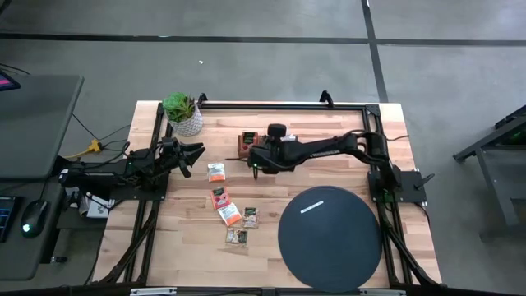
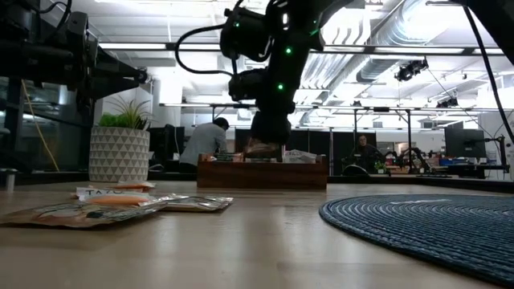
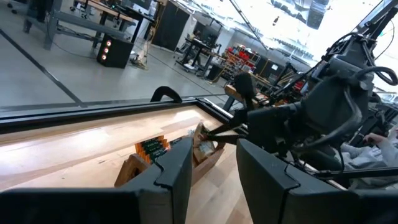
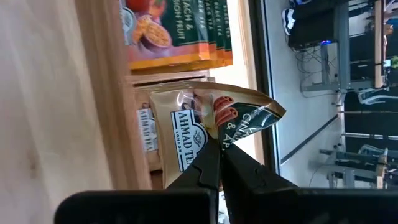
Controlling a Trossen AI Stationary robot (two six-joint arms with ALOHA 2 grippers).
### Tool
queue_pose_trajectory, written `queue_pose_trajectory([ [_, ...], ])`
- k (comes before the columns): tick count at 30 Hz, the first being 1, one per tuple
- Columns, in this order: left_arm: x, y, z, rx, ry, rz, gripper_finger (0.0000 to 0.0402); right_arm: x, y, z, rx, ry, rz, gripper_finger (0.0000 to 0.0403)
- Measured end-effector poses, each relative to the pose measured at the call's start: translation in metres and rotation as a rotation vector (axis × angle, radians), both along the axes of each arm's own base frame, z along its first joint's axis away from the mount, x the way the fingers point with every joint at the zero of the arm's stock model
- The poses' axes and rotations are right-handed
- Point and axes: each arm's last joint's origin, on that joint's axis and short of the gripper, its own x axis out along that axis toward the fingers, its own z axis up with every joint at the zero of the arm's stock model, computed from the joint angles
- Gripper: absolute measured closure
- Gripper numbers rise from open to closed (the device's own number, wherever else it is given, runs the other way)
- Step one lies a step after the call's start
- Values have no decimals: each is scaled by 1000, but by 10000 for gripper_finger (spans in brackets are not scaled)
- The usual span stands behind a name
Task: Pick & Place Tea
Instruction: Put the brown tea sachet into the middle section of the wooden organizer
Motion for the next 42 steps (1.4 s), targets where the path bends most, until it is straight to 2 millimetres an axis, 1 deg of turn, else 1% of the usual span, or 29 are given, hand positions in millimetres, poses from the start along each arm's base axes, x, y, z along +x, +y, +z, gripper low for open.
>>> queue_pose_trajectory([
  [5, 0, 0, 0, 0, 0, 0, 278, -1, -10, 0, 8, 10, -10, 403],
  [20, 0, 0, 0, 0, 0, -1, 278, -2, -24, -2, 110, -11, -9, 403],
  [35, 0, 0, 0, 0, -1, -1, 278, -2, -32, -3, 158, -20, -5, 403],
  [42, 0, 0, 0, 0, 0, -1, 278, 0, -34, -10, 165, -15, -3, 403],
])
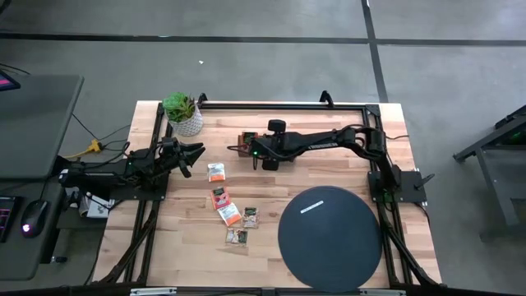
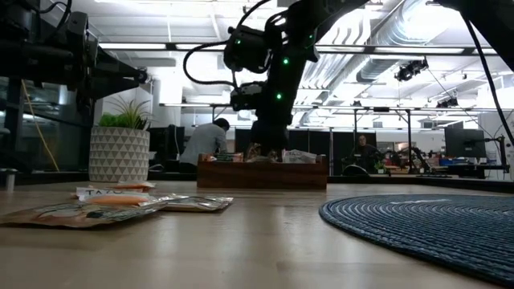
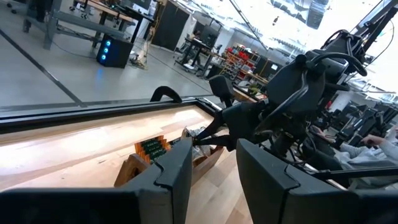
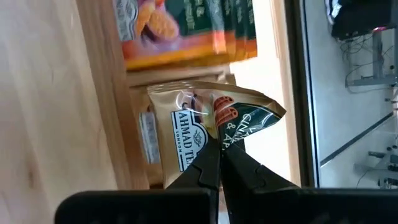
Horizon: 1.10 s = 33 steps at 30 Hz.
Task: Pick & Place Tea
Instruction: Put the brown tea sachet into the middle section of the wooden organizer
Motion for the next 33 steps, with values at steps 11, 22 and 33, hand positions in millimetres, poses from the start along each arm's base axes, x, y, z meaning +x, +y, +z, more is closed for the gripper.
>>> queue_pose_trajectory([
  [11, 0, 0, 0, 0, 0, -1, 278, 2, 1, -3, 40, -5, 30, 379],
  [22, 0, 0, 0, 0, 0, 0, 278, 3, 0, -2, 38, -20, 34, 297],
  [33, 0, 0, 0, 0, 0, 0, 278, 4, 0, 2, 16, -3, 70, 268],
])
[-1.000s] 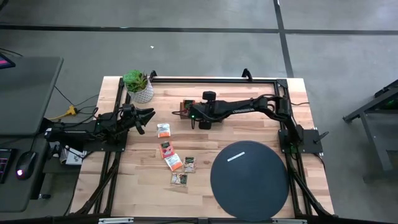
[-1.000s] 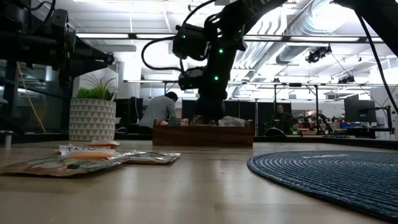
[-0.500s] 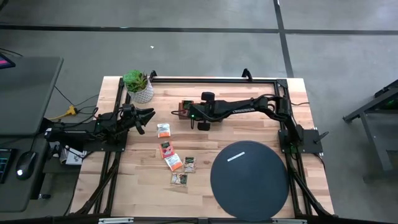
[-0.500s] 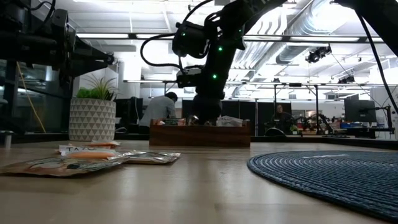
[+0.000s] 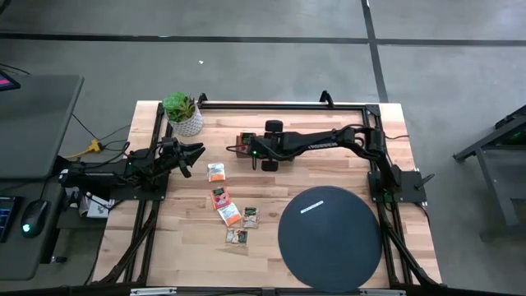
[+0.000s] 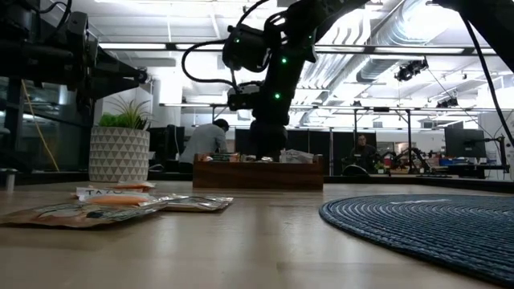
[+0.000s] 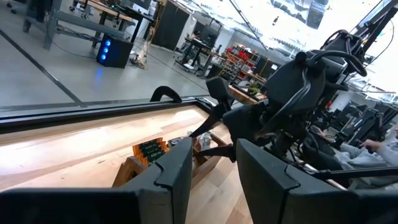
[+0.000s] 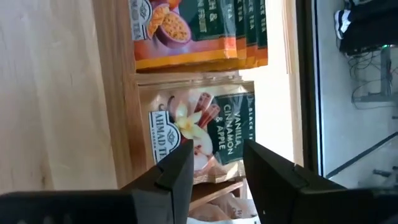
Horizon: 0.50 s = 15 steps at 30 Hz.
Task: Pick & Place Tea
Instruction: Put the brown tea sachet into the middle section of the wooden organizer
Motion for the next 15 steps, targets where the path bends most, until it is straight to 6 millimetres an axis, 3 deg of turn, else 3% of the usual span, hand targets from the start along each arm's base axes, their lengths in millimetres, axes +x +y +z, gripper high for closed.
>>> queue_pose_trajectory([
  [9, 0, 0, 0, 0, 0, 0, 278, 9, 7, 26, 40, -29, 68, 268],
  [15, 0, 0, 0, 0, 1, 1, 278, 18, 24, 49, 255, -96, 193, 268],
])
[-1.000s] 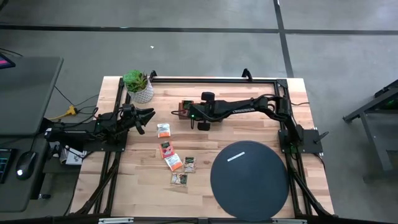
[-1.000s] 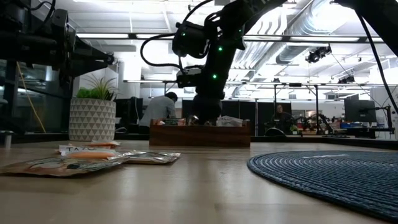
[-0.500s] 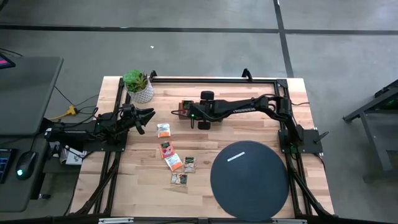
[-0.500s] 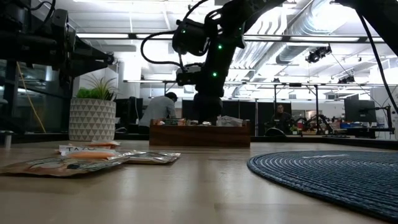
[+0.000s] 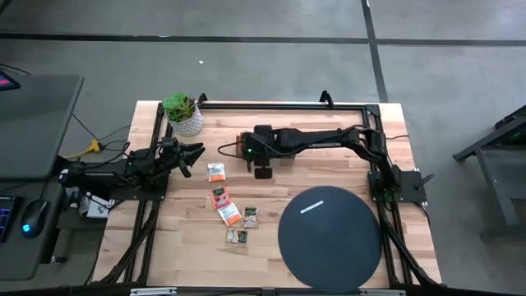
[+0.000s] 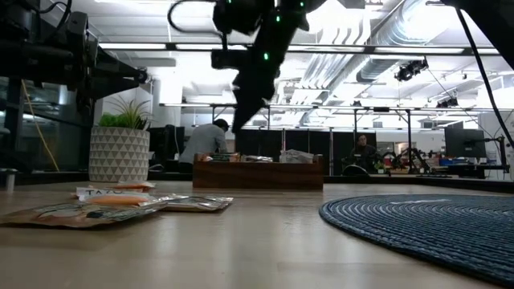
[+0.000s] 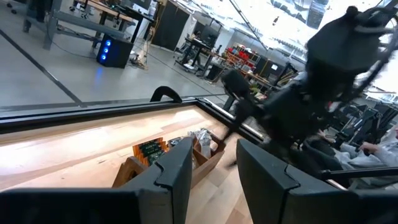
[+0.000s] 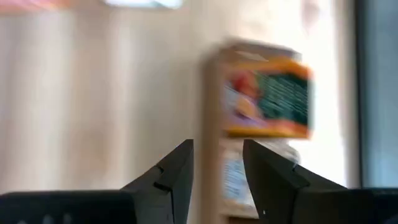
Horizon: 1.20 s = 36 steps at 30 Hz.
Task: Pick & Place Tea
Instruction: Put the brown tea sachet into the middle section of the wooden organizer
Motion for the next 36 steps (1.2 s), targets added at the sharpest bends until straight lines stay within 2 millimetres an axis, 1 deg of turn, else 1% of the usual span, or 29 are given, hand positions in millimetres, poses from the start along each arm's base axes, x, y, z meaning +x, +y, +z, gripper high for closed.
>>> queue_pose_trajectory([
  [3, 0, 0, 0, 0, -1, 0, 278, 2, 12, 7, 141, -31, 38, 268],
  [6, 0, 0, 0, 0, 0, 0, 278, 4, 25, 8, 253, -48, 48, 268],
  [11, 0, 0, 0, 0, 0, 0, 278, 4, 49, 3, 354, -50, 39, 268],
  [14, 0, 0, 0, 0, 0, 0, 278, 7, 64, -4, 390, -38, 34, 268],
  [18, 0, 0, 0, 0, -1, 0, 278, 13, 85, -21, 464, -22, 30, 268],
  [24, 0, 0, 0, 0, -1, 0, 278, 16, 108, -42, 526, 29, 0, 264],
  [28, 0, 0, 0, 0, 0, 0, 278, 18, 120, -49, 542, 34, -8, 239],
  [33, 0, 0, 0, 0, 0, 0, 278, 19, 127, -60, 543, 51, -32, 192],
  [36, 0, 0, 0, 0, 0, 0, 278, 20, 132, -68, 536, 62, -30, 173],
])
